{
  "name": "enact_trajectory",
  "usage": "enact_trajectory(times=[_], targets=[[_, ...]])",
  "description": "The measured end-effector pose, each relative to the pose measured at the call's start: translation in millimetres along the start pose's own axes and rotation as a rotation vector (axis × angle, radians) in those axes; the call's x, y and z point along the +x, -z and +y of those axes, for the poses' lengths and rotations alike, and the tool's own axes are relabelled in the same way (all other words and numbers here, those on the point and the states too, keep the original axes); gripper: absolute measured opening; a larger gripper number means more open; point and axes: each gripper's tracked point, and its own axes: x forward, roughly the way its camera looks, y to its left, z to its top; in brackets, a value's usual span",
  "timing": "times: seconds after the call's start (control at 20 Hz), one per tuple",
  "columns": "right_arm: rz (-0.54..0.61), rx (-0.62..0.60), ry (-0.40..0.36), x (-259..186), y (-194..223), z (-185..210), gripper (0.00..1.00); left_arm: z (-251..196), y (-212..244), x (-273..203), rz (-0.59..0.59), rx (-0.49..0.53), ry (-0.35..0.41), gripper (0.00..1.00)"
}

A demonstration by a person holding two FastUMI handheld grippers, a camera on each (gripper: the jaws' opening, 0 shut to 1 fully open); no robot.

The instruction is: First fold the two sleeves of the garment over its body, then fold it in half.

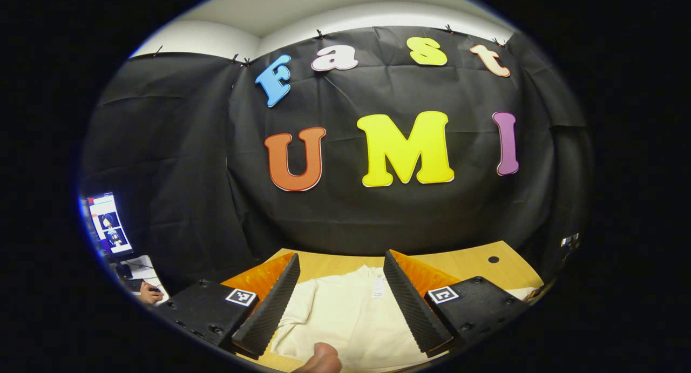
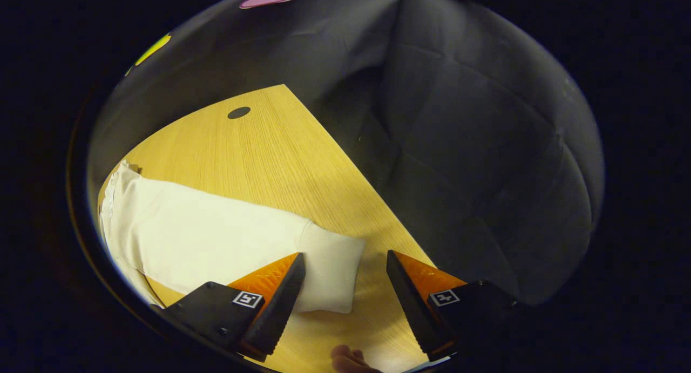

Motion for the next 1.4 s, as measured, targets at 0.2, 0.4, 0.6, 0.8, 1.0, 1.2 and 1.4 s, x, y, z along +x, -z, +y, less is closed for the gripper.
enact_trajectory(times=[0.2, 0.4, 0.6, 0.8, 1.0, 1.2, 1.4], targets=[[0.078, 0.033, -0.015, 0, 3, 0, 0.96, -3, -2, -4, -0.008, 0.001, -0.011, 0.99], [0.204, 0.148, -0.033, 0, 10, 2, 0.93, -7, -5, 0, -0.012, -0.002, -0.008, 0.99], [0.259, 0.136, -0.035, -1, 9, 3, 0.92, -10, 5, 1, 0.011, -0.002, -0.007, 0.99], [0.279, 0.108, -0.05, -2, 6, 10, 0.83, 0, 13, -1, 0.027, 0.013, -0.026, 0.99], [0.308, 0.13, -0.066, -2, 4, 16, 0.62, 4, 18, 0, 0.046, 0.011, -0.046, 0.99], [0.317, 0.145, -0.065, -2, 3, 14, 0.61, 2, 17, -2, 0.028, 0.001, -0.034, 0.99], [0.333, 0.154, -0.093, 0, 4, 22, 0.58, 3, 29, -1, 0.045, 0.002, -0.014, 0.99]])
